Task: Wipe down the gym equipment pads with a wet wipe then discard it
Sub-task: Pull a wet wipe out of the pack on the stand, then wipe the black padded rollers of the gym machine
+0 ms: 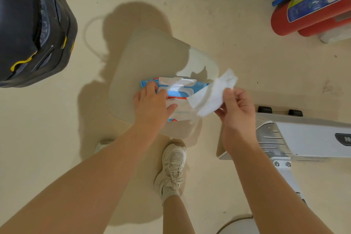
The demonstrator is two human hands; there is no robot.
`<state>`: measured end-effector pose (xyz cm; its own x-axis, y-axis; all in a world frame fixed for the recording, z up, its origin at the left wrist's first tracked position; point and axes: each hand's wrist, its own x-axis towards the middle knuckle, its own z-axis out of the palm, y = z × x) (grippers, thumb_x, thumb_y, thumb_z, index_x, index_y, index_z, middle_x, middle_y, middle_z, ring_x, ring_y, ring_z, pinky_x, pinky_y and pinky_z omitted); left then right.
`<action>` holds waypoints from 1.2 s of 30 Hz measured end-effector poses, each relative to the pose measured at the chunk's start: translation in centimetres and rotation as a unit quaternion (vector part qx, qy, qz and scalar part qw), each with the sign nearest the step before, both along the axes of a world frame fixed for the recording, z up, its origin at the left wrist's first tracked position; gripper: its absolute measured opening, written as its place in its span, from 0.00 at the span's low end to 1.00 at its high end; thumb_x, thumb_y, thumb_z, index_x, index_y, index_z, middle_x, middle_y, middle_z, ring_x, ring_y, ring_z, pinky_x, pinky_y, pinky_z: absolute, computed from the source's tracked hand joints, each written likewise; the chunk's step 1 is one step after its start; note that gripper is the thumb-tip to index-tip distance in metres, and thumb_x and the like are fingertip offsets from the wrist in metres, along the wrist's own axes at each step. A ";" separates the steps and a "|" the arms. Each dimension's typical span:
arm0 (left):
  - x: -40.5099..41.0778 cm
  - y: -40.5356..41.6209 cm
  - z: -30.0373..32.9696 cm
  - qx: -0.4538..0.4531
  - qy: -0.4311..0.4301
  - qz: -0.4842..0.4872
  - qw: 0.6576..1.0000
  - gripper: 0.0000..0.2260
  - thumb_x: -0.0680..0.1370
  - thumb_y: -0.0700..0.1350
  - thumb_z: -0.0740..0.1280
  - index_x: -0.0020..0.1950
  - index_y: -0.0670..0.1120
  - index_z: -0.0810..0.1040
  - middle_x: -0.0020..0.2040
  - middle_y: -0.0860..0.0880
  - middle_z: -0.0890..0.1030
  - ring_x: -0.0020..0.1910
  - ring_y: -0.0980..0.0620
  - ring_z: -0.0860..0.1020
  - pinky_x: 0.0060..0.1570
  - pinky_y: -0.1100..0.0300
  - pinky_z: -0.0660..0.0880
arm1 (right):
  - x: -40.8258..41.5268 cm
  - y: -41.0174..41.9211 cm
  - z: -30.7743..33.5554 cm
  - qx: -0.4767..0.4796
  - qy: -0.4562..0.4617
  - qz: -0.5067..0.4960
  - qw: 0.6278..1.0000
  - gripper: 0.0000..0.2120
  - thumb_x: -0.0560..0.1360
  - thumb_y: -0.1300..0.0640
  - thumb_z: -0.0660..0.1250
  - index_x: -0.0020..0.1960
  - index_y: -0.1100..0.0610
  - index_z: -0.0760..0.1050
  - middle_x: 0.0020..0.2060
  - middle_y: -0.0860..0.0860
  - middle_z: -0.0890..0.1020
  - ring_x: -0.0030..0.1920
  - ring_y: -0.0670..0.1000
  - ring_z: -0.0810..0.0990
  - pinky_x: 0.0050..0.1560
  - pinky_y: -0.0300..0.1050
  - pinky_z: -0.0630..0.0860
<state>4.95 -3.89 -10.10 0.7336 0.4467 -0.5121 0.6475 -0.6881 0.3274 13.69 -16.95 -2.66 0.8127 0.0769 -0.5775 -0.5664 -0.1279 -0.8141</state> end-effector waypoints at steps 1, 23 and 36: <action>-0.1 0.0 0.4 0.018 -0.035 -0.016 0.999 0.18 0.73 0.59 0.63 0.52 0.46 0.79 0.63 0.43 0.70 0.60 0.44 0.69 0.61 0.52 0.61 | 0.0 -0.1 -0.1 -0.011 0.021 0.017 1.000 0.11 0.80 0.63 0.58 0.40 0.55 0.70 0.28 0.46 0.76 0.31 0.43 0.74 0.36 0.37 0.74; 5.5 0.1 9.6 -0.330 0.072 0.004 0.941 0.16 0.81 0.44 0.54 0.69 0.49 0.68 0.66 0.47 0.72 0.61 0.46 0.73 0.57 0.52 0.73 | 1.6 -1.8 4.8 0.038 0.164 0.021 0.985 0.03 0.66 0.58 0.62 0.36 0.57 0.69 0.30 0.51 0.74 0.32 0.49 0.73 0.34 0.41 0.65; 8.5 -3.1 43.4 -0.440 -0.144 0.069 0.884 0.07 0.76 0.38 0.66 0.39 0.47 0.74 0.35 0.54 0.75 0.34 0.61 0.72 0.38 0.68 0.69 | 2.7 -5.4 36.3 0.054 0.005 0.078 0.996 0.09 0.76 0.63 0.62 0.38 0.55 0.75 0.34 0.50 0.77 0.37 0.45 0.73 0.40 0.35 0.69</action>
